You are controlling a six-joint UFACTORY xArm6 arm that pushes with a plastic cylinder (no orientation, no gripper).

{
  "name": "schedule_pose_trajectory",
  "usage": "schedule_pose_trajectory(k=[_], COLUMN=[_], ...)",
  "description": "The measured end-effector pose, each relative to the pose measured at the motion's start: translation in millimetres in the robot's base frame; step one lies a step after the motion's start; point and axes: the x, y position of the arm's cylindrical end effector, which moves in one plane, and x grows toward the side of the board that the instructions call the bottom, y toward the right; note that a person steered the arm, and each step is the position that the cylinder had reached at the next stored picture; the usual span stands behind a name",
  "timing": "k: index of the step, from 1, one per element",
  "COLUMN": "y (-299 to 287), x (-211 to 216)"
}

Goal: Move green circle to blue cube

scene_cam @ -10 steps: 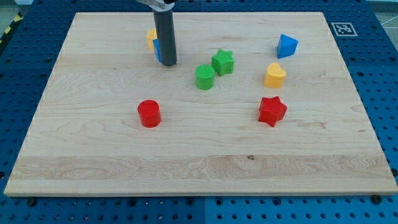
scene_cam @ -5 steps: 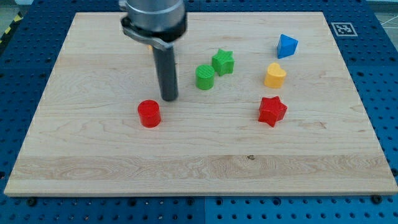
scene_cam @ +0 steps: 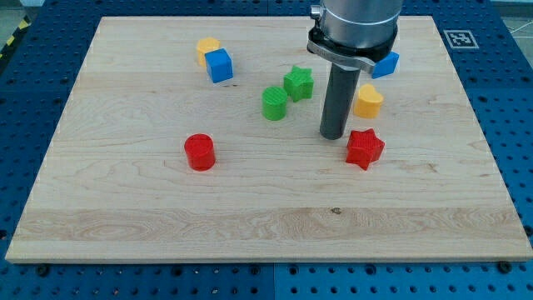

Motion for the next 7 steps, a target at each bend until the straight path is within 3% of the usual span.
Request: schedule_pose_trajectory(k=[4,7], y=[-80.0,-104.1], x=[-54.4,-38.8])
